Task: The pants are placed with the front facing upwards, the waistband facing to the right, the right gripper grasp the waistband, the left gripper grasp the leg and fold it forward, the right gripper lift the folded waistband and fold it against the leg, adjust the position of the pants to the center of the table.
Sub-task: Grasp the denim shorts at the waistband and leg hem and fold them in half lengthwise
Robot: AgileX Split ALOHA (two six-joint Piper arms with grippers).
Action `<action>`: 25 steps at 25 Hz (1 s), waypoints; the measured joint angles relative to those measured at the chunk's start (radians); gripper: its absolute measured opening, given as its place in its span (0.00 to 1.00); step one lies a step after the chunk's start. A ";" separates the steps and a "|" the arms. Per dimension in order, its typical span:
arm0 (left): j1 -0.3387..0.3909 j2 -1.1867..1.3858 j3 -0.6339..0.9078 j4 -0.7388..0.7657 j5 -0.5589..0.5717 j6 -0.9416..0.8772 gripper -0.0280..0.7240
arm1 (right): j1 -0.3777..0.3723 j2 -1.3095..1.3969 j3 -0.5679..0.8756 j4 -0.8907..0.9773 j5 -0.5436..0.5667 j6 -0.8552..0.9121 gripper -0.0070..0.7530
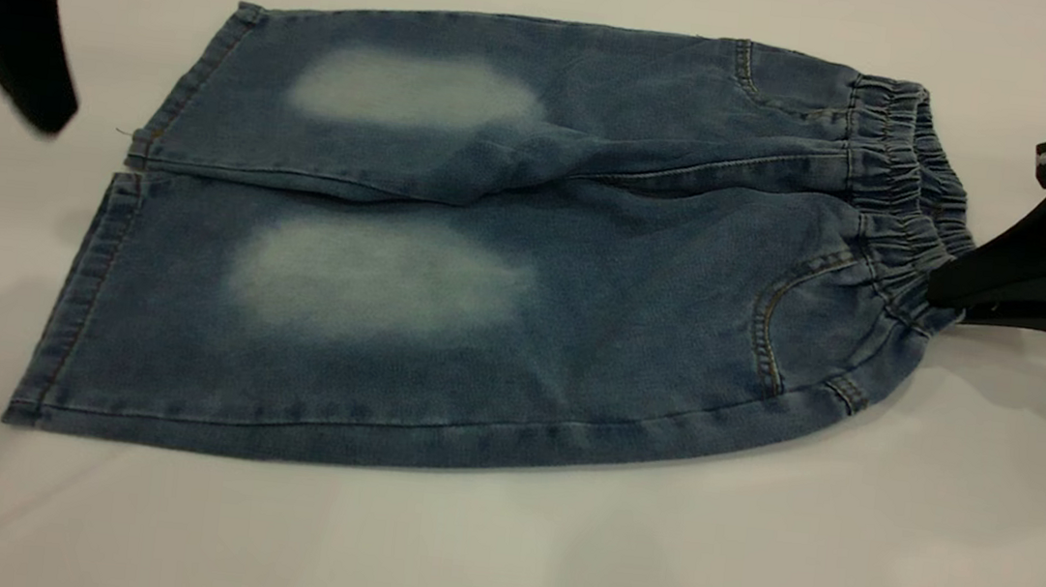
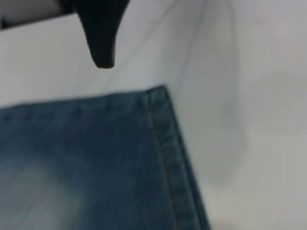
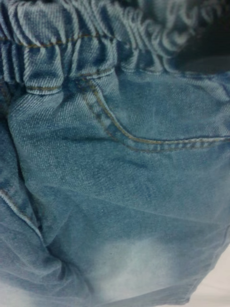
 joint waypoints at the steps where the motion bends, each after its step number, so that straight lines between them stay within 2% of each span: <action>1: -0.004 0.008 0.000 0.027 0.011 0.000 0.63 | 0.000 0.000 0.000 0.000 0.000 0.000 0.05; 8: -0.004 0.066 0.018 0.140 -0.024 0.037 0.63 | 0.000 0.000 0.001 -0.003 0.000 -0.020 0.05; 13: -0.004 0.135 0.028 0.106 -0.044 0.037 0.63 | 0.000 0.000 0.001 -0.003 0.000 -0.027 0.06; 25: -0.003 0.282 0.028 0.127 -0.076 0.048 0.63 | 0.000 0.000 0.001 -0.001 0.000 -0.035 0.06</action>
